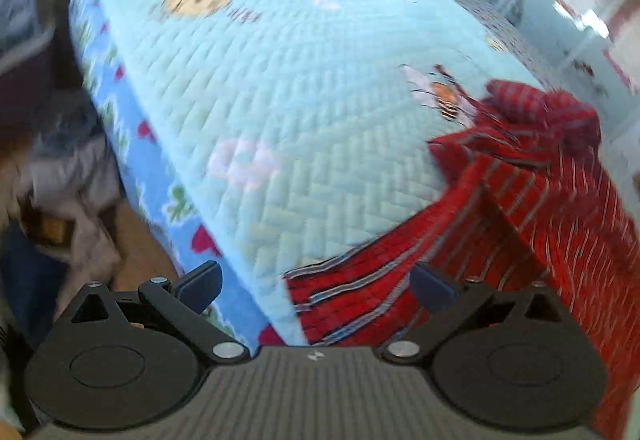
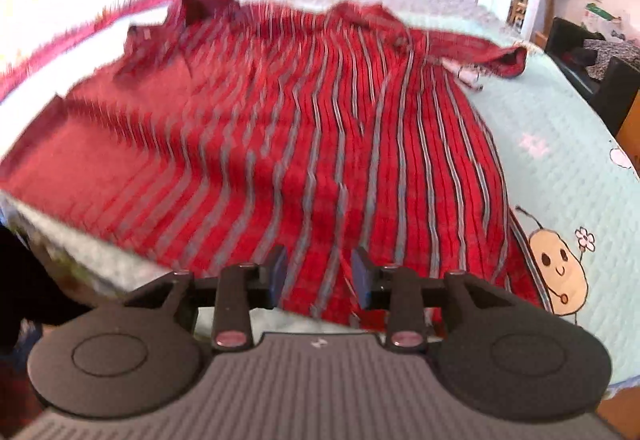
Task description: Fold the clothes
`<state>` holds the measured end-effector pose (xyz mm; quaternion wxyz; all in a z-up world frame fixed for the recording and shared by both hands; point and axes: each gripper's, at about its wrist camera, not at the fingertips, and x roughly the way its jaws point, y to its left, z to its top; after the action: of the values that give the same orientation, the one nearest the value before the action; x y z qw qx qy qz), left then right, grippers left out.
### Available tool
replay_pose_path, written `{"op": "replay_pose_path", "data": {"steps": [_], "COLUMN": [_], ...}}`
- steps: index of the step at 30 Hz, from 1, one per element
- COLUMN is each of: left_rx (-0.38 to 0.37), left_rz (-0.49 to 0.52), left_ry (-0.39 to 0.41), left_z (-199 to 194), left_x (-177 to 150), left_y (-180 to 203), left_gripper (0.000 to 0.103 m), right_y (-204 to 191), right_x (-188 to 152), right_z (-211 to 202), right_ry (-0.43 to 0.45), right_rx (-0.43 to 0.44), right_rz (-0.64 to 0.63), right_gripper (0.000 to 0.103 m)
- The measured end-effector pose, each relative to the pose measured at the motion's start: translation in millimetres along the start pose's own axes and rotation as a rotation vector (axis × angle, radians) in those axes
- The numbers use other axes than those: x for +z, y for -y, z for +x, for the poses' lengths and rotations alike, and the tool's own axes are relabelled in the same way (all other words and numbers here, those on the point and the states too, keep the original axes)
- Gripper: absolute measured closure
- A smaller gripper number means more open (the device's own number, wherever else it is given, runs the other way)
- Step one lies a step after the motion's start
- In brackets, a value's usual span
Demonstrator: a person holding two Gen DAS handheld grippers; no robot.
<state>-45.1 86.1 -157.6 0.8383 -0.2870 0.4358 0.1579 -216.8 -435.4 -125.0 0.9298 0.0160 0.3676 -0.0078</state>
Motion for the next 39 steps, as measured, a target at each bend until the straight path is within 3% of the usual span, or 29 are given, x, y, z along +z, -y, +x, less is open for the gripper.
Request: {"op": "replay_pose_path", "data": {"steps": [5, 11, 16, 18, 20, 25, 31, 34, 35, 36, 39], "left_rx": [-0.092, -0.238, -0.179, -0.217, -0.238, -0.224, -0.218, -0.211, -0.216, -0.219, -0.160], "left_rz": [-0.107, -0.228, -0.168, -0.121, -0.081, -0.104, -0.050, -0.035, -0.020, -0.001, 0.074], "left_ry": [-0.039, -0.081, 0.005, 0.021, 0.010, -0.044, -0.006, 0.009, -0.001, -0.012, 0.024], "left_z": [15, 15, -19, -25, -18, 15, 22, 23, 25, 26, 21], "left_x": [0, -1, -3, -3, -3, -9, -11, -12, -12, -13, -17], "left_y": [-19, -37, -25, -17, -9, -13, -7, -3, 1, 5, 23], "left_gripper": [0.006, 0.009, 0.010, 0.010, 0.010, 0.011, 0.015, 0.052, 0.080, 0.094, 0.099], "right_y": [-6, -15, -25, -29, -33, -45, -52, -55, -57, -57, -57], "right_x": [20, 29, 28, 28, 28, 31, 33, 36, 36, 37, 36], "right_z": [-7, -6, -3, -2, 0, 2, 6, 8, 8, 8, 11], "right_ry": [0.056, 0.049, 0.025, 0.017, 0.014, 0.021, 0.020, 0.030, 0.034, 0.037, 0.040], "right_rx": [0.019, -0.004, -0.005, -0.005, 0.003, 0.024, 0.042, 0.051, 0.053, 0.056, 0.051], "right_rz": [0.065, 0.056, 0.031, 0.023, 0.021, 0.007, 0.010, 0.015, 0.015, 0.015, 0.014], "right_gripper": [0.050, 0.049, 0.049, 0.047, 0.047, 0.045, 0.041, 0.041, 0.040, 0.040, 0.040]}}
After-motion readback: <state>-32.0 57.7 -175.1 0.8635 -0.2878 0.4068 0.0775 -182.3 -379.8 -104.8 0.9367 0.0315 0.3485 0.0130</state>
